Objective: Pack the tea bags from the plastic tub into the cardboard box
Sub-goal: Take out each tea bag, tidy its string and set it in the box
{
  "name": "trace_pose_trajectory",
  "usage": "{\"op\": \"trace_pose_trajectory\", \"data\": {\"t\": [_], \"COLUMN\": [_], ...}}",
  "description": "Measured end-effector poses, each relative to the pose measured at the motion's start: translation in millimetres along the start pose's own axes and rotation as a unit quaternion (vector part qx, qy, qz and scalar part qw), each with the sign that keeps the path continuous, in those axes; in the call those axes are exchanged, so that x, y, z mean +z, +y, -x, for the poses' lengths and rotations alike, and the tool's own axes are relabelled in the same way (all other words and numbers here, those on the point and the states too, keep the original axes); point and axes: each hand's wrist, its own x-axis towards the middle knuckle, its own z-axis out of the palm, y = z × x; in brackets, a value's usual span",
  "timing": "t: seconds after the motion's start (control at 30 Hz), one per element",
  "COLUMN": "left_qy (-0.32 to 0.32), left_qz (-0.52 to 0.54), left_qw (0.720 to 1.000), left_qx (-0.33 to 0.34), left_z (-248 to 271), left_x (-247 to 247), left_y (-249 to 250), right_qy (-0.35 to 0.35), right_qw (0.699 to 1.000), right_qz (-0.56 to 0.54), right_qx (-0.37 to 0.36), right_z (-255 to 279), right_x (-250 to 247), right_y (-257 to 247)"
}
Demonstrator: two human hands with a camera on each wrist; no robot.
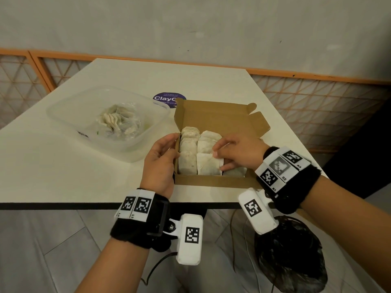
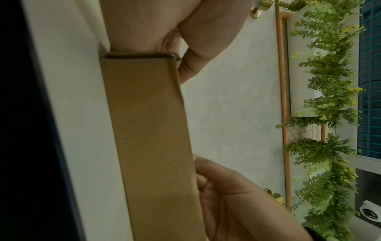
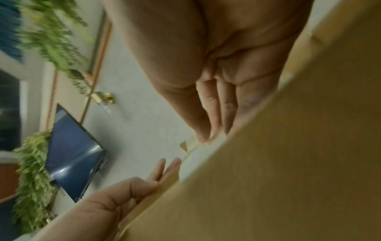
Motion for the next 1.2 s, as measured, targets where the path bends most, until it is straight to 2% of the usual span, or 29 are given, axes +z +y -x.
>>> {"op": "trace_pose_trajectory", "data": {"t": [0.07, 0.13, 0.2, 0.27, 0.33, 0.47, 0.53, 0.57, 0.7, 0.87, 0.97, 1.07, 1.13, 1.2], "left_qy": [0.001, 0.0, 0.003, 0.009, 0.016, 0.02, 0.023, 0.023, 0.03, 0.035, 0.058, 0.066, 0.048, 0.026], "left_qz": [0.0, 0.003, 0.008, 0.009, 0.006, 0.004, -0.001, -0.007, -0.015, -0.006, -0.034, -0.127, -0.167, -0.2], "left_qw": [1.0, 1.0, 1.0, 1.0, 1.0, 1.0, 1.0, 1.0, 0.999, 0.999, 0.997, 0.99, 0.983, 0.976], "left_qx": [-0.005, -0.009, -0.01, -0.01, -0.009, -0.012, -0.013, -0.012, -0.012, -0.035, -0.039, 0.015, 0.064, 0.086], "left_z": [0, 1, 2, 3, 4, 6, 6, 6, 7, 8, 13, 19, 18, 14], "left_x": [0, 0, 1, 3, 6, 7, 6, 6, 5, 8, 12, 13, 10, 5], "left_y": [0, 1, 2, 3, 3, 5, 5, 5, 6, 14, 20, 36, 58, 86], "right_qy": [0.083, 0.164, 0.145, 0.079, 0.048, 0.122, 0.111, 0.094, 0.047, 0.044, 0.038, 0.098, 0.129, 0.105], "right_qw": [0.991, 0.963, 0.949, 0.951, 0.943, 0.896, 0.874, 0.871, 0.868, 0.872, 0.902, 0.937, 0.94, 0.939], "right_qz": [0.077, 0.155, 0.208, 0.232, 0.262, 0.303, 0.331, 0.35, 0.435, 0.44, 0.376, 0.224, 0.17, 0.182], "right_qx": [-0.067, -0.147, -0.189, -0.191, -0.197, -0.302, -0.337, -0.331, -0.234, -0.208, -0.209, -0.248, -0.267, -0.272], "right_z": [8, 26, 46, 57, 58, 61, 64, 63, 50, 45, 46, 46, 42, 37], "right_x": [-11, -20, -18, -9, -1, 10, 19, 24, 31, 32, 29, 20, 16, 21], "right_y": [-2, 0, 11, 30, 49, 56, 53, 51, 48, 48, 43, 24, 0, -25]}}
